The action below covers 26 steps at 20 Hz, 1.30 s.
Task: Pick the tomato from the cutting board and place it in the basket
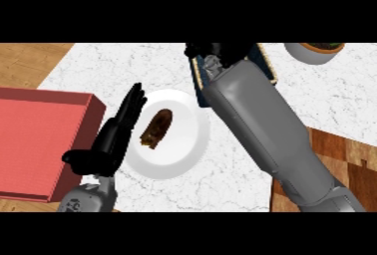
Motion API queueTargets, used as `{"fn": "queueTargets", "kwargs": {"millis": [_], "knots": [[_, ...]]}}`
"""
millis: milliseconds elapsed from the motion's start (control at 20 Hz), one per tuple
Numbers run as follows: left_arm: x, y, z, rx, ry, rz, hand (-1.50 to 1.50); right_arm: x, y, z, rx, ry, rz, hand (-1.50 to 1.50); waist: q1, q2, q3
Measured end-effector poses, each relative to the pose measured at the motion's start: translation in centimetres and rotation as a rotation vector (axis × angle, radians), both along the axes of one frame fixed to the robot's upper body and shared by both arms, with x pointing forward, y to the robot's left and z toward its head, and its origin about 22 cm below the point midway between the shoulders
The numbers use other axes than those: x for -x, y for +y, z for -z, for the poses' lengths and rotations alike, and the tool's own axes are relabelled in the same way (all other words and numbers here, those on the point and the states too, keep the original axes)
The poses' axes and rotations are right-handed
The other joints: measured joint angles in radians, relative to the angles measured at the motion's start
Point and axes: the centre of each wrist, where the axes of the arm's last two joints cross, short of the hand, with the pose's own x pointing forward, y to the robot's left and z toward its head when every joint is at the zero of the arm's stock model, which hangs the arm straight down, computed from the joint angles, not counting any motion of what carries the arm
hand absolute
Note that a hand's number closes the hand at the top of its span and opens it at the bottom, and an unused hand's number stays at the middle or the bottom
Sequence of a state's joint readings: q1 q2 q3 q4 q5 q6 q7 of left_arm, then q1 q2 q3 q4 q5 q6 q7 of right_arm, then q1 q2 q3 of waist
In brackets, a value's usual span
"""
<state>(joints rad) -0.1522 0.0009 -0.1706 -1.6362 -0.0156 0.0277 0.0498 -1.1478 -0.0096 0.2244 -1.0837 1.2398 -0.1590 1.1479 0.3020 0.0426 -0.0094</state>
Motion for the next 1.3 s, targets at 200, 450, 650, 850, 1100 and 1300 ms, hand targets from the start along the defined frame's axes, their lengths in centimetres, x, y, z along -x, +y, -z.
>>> {"fn": "queueTargets", "kwargs": {"millis": [200, 450, 650, 850, 1100, 1300], "knots": [[-0.2, -0.1, 0.0, -0.002, 0.004, 0.0, 0.0, -0.5, 0.6, -1.7, -0.011, -0.049, 0.033, 1.5, -0.005, -0.003, -0.001], [-0.5, 0.0, 0.1, -0.005, 0.012, -0.013, 0.0, -1.5, 1.0, -2.6, -0.001, -0.049, 0.097, 1.5, -0.029, -0.006, -0.003], [-0.7, 0.1, 0.1, -0.005, 0.018, -0.031, 0.0, -2.4, 1.2, -2.7, 0.032, -0.028, 0.148, 1.5, -0.044, -0.01, -0.003], [-0.8, 0.2, 0.2, -0.003, 0.021, -0.049, 0.0, -3.1, 1.3, -2.9, 0.05, -0.012, 0.179, 1.5, -0.061, -0.013, -0.002], [-0.9, 0.8, 0.3, 0.002, 0.027, -0.074, 0.0, -3.7, 1.3, -3.2, 0.053, -0.016, 0.199, 1.5, -0.083, -0.02, 0.0], [-0.9, 1.0, 0.5, 0.004, 0.031, -0.089, 0.0, -4.2, 1.1, -2.6, 0.06, 0.001, 0.215, 1.5, -0.1, -0.023, 0.0]]}}
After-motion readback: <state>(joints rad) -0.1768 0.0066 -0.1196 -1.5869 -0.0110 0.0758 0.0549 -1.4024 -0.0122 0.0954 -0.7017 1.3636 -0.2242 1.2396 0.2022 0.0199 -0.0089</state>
